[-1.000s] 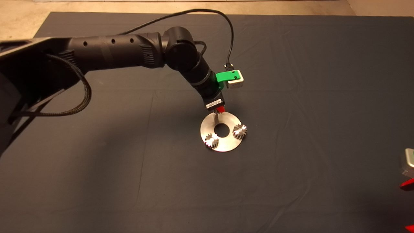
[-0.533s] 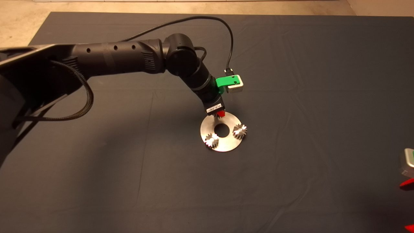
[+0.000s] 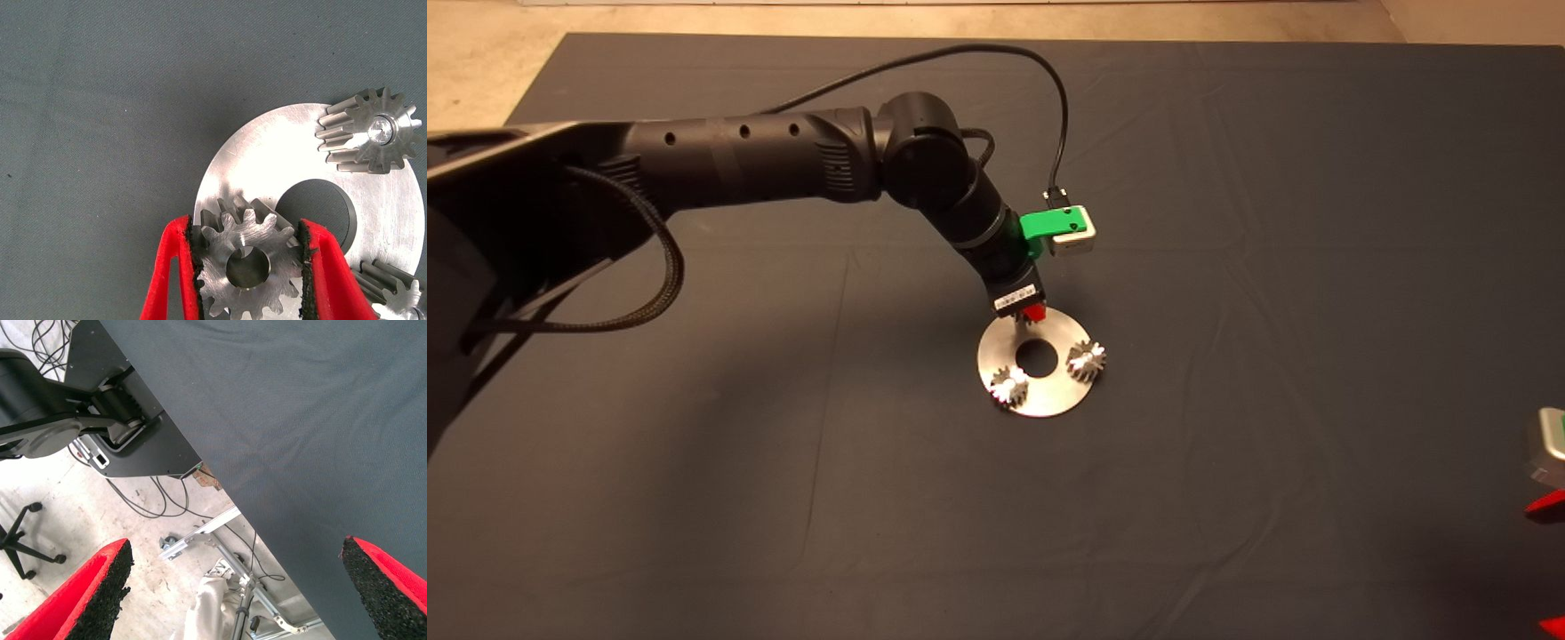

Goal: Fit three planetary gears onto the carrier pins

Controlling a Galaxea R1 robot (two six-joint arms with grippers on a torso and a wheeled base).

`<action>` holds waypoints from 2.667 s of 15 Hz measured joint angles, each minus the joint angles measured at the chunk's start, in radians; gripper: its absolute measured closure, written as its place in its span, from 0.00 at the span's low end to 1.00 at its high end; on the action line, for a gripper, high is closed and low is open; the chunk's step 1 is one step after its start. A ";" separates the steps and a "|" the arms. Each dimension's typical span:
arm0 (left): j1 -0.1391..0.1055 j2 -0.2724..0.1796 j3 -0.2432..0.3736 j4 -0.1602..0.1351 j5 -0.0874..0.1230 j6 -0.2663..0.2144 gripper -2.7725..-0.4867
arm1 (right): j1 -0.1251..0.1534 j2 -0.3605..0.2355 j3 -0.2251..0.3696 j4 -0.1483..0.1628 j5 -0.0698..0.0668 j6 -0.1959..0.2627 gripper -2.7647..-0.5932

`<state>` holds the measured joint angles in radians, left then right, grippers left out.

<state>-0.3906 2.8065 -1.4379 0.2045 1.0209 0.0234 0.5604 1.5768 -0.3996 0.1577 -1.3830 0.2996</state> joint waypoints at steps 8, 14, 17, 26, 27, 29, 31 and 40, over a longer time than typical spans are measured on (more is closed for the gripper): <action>0.000 0.000 -0.001 0.000 0.000 0.020 0.97 | 0.000 0.000 0.000 0.000 0.000 0.000 0.20; 0.000 0.000 -0.007 -0.002 0.000 0.029 0.97 | 0.000 0.000 0.000 0.000 0.000 0.000 0.20; -0.001 0.000 -0.007 -0.002 0.011 0.036 0.97 | 0.000 0.000 0.000 0.000 0.000 0.000 0.20; -0.001 -0.010 -0.007 -0.001 0.021 0.043 0.98 | 0.000 0.000 0.000 0.000 0.000 0.000 0.20; 0.000 -0.016 -0.009 -0.003 0.025 0.044 0.98 | 0.000 0.001 0.000 0.000 0.000 0.000 0.20; 0.000 -0.019 -0.009 -0.003 0.027 0.044 0.98 | 0.000 0.003 0.000 0.000 0.001 0.000 0.20; 0.000 -0.019 -0.009 -0.003 0.027 0.045 0.98 | 0.000 0.003 0.000 0.000 0.001 0.000 0.20; 0.022 -0.011 -0.009 0.012 0.021 0.049 0.98 | 0.000 0.003 0.000 0.000 0.002 0.000 0.20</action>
<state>-0.3689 2.7960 -1.4466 0.2168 1.0421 0.0726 0.5605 1.5798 -0.3996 0.1577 -1.3811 0.2996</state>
